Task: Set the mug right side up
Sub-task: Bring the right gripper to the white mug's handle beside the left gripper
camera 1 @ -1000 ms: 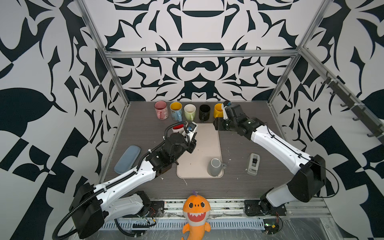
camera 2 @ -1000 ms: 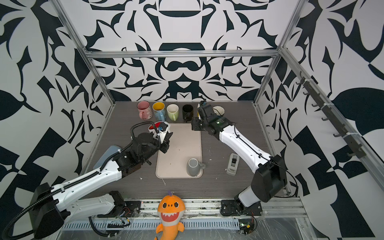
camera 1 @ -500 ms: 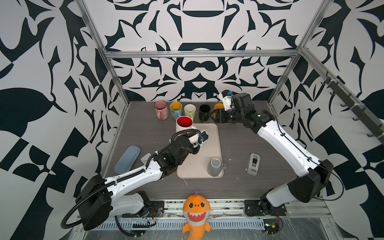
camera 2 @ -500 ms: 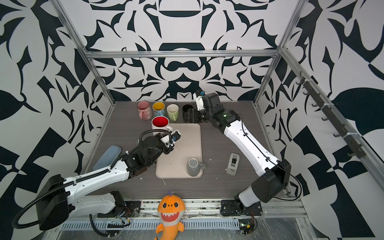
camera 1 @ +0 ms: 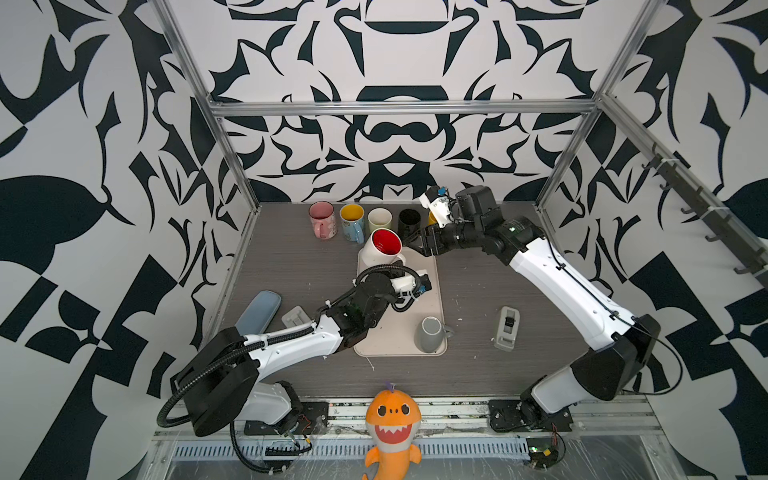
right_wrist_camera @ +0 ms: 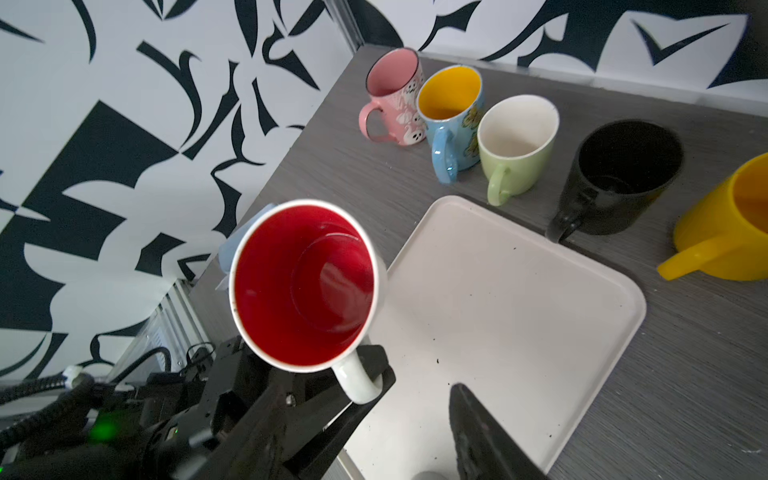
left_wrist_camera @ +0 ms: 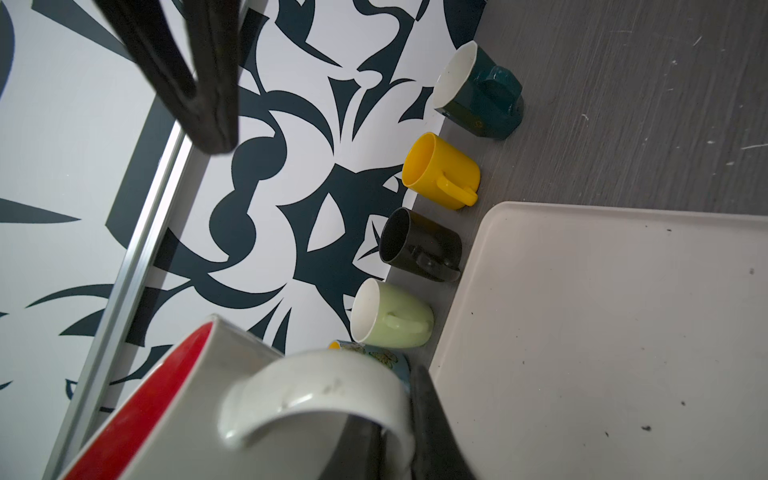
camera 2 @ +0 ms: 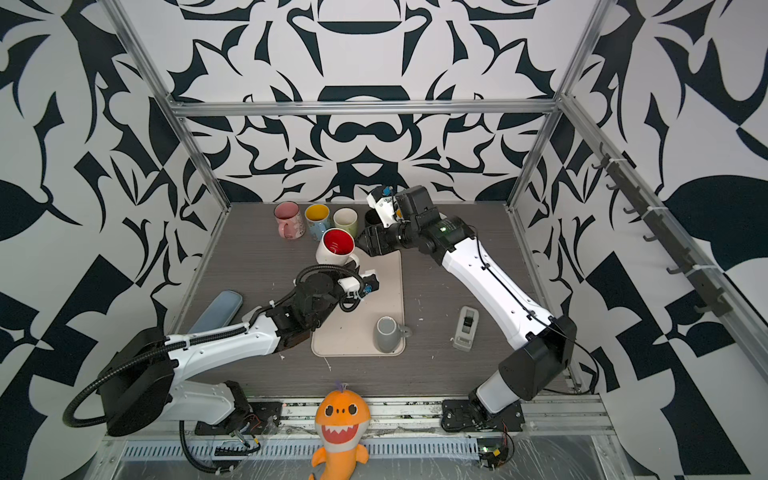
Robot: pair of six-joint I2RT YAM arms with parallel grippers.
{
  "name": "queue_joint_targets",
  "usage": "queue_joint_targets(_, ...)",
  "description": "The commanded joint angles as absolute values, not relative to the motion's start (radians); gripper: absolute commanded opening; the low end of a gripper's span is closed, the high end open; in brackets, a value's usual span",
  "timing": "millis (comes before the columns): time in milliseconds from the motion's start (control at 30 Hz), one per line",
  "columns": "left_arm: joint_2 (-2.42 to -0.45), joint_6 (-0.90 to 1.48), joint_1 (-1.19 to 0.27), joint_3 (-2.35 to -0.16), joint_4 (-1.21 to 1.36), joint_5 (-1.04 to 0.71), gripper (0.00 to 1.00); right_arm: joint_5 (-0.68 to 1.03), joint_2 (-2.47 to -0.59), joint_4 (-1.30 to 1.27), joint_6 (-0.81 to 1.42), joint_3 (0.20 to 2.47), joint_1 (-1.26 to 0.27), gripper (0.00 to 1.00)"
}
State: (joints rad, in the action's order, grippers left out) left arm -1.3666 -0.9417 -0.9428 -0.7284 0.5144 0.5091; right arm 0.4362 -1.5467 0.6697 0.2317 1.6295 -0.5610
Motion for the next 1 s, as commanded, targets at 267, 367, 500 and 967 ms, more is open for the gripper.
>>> queue_joint_targets(267,-1.374,-1.034,-0.946,-0.771,0.706,0.484,0.0,0.42,-1.572,0.782,0.143,1.685,-0.597,0.62)
queue_joint_targets(367,-1.373,-1.026,-0.948,-0.78,0.704,0.477,0.0,0.413,-1.575,0.778,0.144,1.675,-0.6,0.59)
queue_joint_targets(500,-1.366,-1.014,-0.948,-0.787,0.701,0.475,0.0,0.403,-1.584,0.774,0.146,1.67,-0.606,0.54)
queue_joint_targets(967,-1.328,-0.979,-0.953,-0.792,0.687,0.453,0.0,0.377,-1.621,0.741,0.172,1.654,-0.626,0.46)
